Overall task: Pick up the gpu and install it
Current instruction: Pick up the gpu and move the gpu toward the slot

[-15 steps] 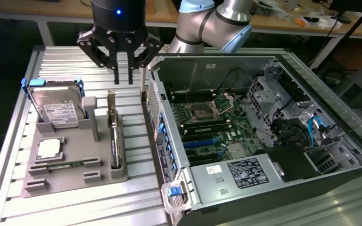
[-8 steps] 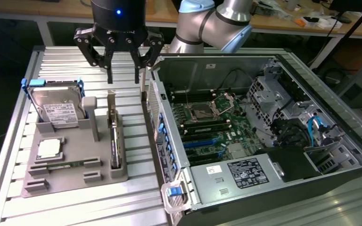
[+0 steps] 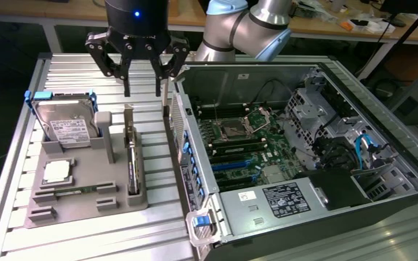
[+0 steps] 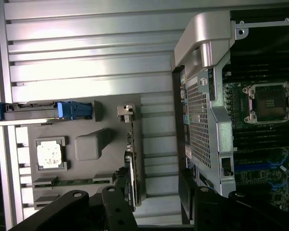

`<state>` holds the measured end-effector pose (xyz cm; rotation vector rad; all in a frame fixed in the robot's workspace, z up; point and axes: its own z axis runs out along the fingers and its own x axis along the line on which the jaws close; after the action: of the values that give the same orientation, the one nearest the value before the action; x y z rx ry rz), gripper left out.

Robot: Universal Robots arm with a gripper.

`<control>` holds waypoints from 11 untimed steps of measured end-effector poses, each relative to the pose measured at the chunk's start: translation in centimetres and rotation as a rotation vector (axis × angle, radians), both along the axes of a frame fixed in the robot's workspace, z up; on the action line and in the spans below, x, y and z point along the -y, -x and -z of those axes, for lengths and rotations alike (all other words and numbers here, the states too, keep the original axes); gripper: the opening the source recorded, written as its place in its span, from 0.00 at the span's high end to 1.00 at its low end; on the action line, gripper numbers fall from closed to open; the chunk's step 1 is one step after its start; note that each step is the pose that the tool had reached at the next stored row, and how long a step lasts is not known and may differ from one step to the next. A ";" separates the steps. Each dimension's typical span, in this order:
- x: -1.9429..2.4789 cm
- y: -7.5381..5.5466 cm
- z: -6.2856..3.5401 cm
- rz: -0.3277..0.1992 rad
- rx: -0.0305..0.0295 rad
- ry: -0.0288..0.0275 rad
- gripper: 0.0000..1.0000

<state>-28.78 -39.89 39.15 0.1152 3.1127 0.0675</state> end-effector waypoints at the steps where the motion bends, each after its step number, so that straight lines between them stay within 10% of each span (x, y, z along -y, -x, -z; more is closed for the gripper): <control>1: 0.00 0.0 0.05 0.000 0.0002 -0.0002 0.46; 11: 0.03 0.0 0.79 0.000 0.0001 -0.0001 0.46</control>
<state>-28.81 -39.91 38.36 0.1152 3.1127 0.0677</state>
